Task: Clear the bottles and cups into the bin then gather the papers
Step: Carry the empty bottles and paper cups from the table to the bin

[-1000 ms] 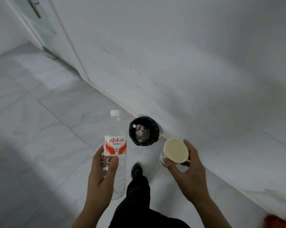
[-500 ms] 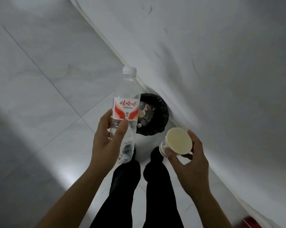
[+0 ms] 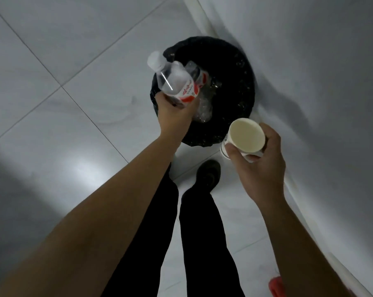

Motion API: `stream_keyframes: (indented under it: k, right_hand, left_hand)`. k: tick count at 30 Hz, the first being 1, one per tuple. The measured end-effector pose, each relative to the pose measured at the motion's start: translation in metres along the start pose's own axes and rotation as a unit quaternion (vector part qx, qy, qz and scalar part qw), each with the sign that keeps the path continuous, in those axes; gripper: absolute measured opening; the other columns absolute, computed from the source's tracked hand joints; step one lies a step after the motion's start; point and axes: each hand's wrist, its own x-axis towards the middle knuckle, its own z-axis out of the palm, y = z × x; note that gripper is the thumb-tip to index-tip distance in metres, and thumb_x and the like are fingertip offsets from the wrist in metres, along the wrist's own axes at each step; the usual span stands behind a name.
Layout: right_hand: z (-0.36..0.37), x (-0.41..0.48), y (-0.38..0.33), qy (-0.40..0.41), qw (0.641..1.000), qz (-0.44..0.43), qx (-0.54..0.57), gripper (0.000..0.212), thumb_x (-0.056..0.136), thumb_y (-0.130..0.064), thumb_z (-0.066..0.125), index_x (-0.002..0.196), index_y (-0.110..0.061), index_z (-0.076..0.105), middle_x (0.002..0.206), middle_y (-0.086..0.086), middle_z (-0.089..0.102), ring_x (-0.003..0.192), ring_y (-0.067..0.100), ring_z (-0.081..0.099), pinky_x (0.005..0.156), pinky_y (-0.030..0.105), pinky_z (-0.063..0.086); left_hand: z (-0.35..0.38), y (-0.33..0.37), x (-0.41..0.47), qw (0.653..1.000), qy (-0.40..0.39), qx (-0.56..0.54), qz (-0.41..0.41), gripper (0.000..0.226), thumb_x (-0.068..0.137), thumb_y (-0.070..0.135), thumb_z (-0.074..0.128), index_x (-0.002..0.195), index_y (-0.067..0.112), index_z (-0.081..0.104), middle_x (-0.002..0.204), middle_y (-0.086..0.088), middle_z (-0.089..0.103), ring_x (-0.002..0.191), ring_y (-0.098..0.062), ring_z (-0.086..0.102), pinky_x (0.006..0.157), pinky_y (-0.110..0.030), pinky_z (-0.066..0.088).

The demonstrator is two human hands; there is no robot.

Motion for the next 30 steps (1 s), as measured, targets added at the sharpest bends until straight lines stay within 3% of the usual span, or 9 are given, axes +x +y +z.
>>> stream_keyframes:
  k: [4,7,11,14,17,20,24,27,30]
  right_hand:
    - [0.016,0.022,0.03,-0.013,1.0,0.01,-0.014,0.082,0.062,-0.056,0.081,0.132,-0.031,0.047,0.128,-0.01,0.053,0.115,0.015,0.058,0.089,0.036,0.059]
    - [0.023,0.032,0.036,-0.014,0.999,0.023,-0.027,0.081,0.068,-0.04,0.086,0.137,-0.025,0.047,0.131,-0.002,0.049,0.113,0.013,0.055,0.083,0.015,0.053]
    - [0.039,0.046,0.028,0.002,0.999,0.032,-0.014,0.082,0.073,-0.033,0.082,0.144,-0.022,0.042,0.135,0.002,0.046,0.117,0.014,0.051,0.083,0.008,0.05]
    - [0.059,0.061,0.017,-0.009,1.0,0.016,-0.005,0.085,0.08,-0.029,0.078,0.152,-0.022,0.033,0.138,0.004,0.038,0.116,0.011,0.047,0.072,-0.004,0.04]
    - [0.089,0.082,0.005,-0.019,0.999,-0.041,-0.017,0.082,0.078,-0.035,0.079,0.148,-0.021,0.038,0.136,-0.001,0.044,0.12,0.008,0.047,0.085,0.004,0.038]
    - [0.126,0.105,0.006,-0.013,0.996,-0.09,-0.018,0.08,0.078,-0.039,0.079,0.144,-0.014,0.042,0.14,0.003,0.05,0.128,0.011,0.048,0.099,0.01,0.039]
    - [0.161,0.129,0.015,-0.062,0.988,-0.109,-0.096,0.085,0.082,-0.036,0.078,0.15,-0.014,0.033,0.153,0.005,0.041,0.14,0.02,0.04,0.104,0.023,0.036]
    - [0.163,0.131,0.018,-0.127,0.98,-0.1,-0.119,0.104,0.077,-0.032,0.083,0.157,-0.015,0.018,0.16,0.006,0.03,0.146,0.023,0.031,0.113,0.036,0.033]
    - [0.14,0.111,0.016,-0.169,0.968,-0.111,-0.146,0.109,0.081,-0.038,0.079,0.159,-0.015,0.007,0.163,0.011,0.02,0.148,0.023,0.027,0.114,0.037,0.032]
  left_hand:
    - [0.046,-0.028,0.032,0.996,-0.048,0.077,0.006,0.076,0.076,0.045,0.08,0.135,0.012,0.044,0.121,-0.001,0.064,0.109,-0.019,0.063,0.094,-0.036,0.054]
    - [0.047,-0.032,0.029,0.975,-0.098,0.194,0.058,0.055,0.087,0.048,0.067,0.127,0.011,0.055,0.121,-0.006,0.065,0.111,-0.023,0.061,0.092,-0.037,0.052]
    - [-0.006,-0.038,0.008,0.924,-0.017,0.311,0.222,0.051,0.09,0.033,0.062,0.133,0.007,0.051,0.14,-0.015,0.047,0.128,-0.032,0.046,0.101,-0.039,0.043]
    - [-0.055,-0.055,0.009,0.919,-0.027,0.358,0.164,0.072,0.09,0.027,0.064,0.15,0.007,0.031,0.16,-0.02,0.017,0.147,-0.036,0.019,0.114,-0.047,0.027]
    - [-0.085,-0.072,0.021,0.933,-0.142,0.328,0.035,0.075,0.096,0.021,0.058,0.157,0.012,0.015,0.166,-0.004,0.003,0.152,-0.024,0.01,0.12,-0.049,0.022]
    - [-0.088,-0.081,0.022,0.908,-0.202,0.363,0.052,0.077,0.097,0.018,0.055,0.158,0.023,0.01,0.166,0.003,0.004,0.152,-0.021,0.01,0.12,-0.05,0.021]
    - [-0.076,-0.087,0.02,0.905,-0.207,0.364,0.069,0.081,0.095,0.02,0.055,0.158,0.027,0.006,0.166,0.005,0.006,0.152,-0.019,0.011,0.119,-0.045,0.022]
    - [-0.078,-0.082,0.016,0.901,-0.203,0.377,0.066,0.076,0.097,0.021,0.053,0.158,0.026,0.009,0.166,0.004,0.01,0.151,-0.019,0.013,0.118,-0.043,0.022]
    - [-0.087,-0.071,0.002,0.899,-0.183,0.39,0.076,0.066,0.101,0.025,0.048,0.158,0.023,0.014,0.165,0.001,0.015,0.15,-0.02,0.018,0.119,-0.043,0.024]
